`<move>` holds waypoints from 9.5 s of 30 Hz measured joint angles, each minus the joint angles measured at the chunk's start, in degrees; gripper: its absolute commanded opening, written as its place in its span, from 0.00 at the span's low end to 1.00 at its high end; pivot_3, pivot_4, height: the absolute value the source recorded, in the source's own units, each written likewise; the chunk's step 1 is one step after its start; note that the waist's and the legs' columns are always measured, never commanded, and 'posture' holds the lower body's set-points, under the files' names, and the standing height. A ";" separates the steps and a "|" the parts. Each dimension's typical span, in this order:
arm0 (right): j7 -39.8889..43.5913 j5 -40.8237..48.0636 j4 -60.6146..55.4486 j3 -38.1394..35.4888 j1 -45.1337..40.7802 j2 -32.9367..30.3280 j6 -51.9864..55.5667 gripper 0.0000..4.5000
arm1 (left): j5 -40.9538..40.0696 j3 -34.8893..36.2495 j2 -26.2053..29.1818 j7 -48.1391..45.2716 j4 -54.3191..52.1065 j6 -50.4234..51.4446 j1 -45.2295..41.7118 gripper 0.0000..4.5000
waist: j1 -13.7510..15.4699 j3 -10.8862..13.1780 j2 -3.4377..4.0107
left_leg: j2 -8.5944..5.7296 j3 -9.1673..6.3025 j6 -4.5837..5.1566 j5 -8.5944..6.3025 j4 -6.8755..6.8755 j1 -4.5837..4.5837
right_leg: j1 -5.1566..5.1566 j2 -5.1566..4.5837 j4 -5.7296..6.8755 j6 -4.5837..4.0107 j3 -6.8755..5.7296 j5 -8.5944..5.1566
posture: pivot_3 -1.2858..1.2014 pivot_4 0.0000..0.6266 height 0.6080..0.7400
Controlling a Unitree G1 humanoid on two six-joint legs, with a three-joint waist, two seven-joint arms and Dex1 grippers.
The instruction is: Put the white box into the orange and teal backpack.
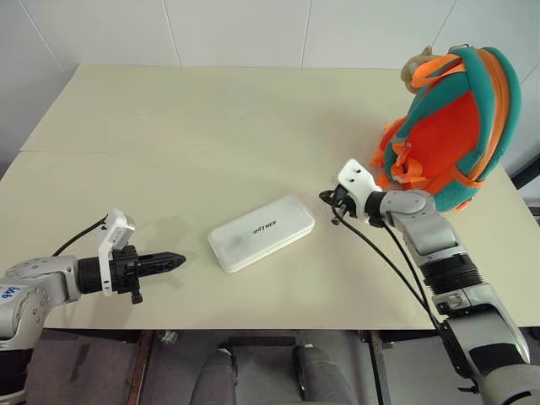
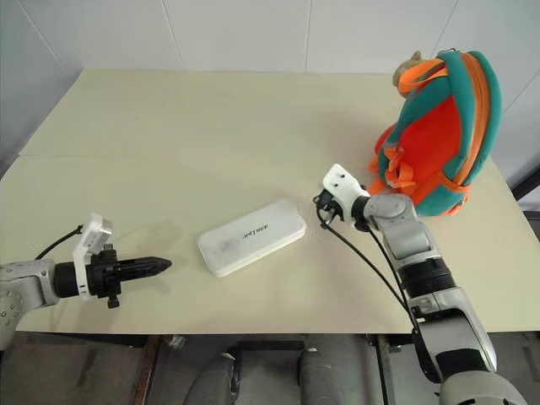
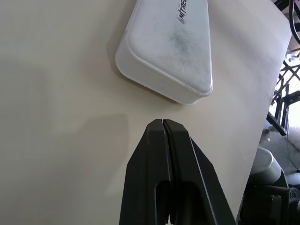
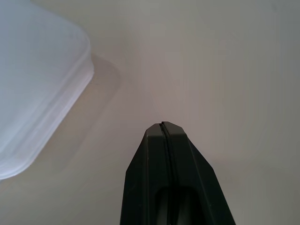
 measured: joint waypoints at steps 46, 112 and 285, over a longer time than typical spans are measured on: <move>20.49 9.27 -34.05 -0.75 16.03 -17.67 19.40 0.00 | 11.65 -14.11 -5.69 -4.36 10.33 -9.89 -14.68 0.00 | 0.25 0.00 -0.02 | -0.02 -0.01 0.00 0.00 0.08 0.04 | 0.06 0.00 -0.01 0.00 0.00 0.00 | 0.52 0.24 1.00; 11.95 7.60 -28.74 -0.74 14.03 -14.00 14.95 1.00 | 0.09 -14.24 -12.40 -4.29 35.01 33.79 -34.96 0.53 | 0.36 0.00 -0.02 | -0.06 -0.07 0.00 0.00 0.49 0.02 | 0.07 0.02 0.39 0.06 -0.01 -0.02 | 0.52 0.24 1.00; 13.58 48.82 -44.12 -16.46 5.60 -17.39 29.79 0.00 | 26.16 -26.28 -19.69 -14.07 35.07 -20.77 -57.99 0.28 | 0.48 0.04 0.03 | -0.05 -0.25 0.02 -0.01 0.81 -0.52 | -0.19 0.08 0.48 0.19 -0.14 -0.01 | 0.52 0.24 1.00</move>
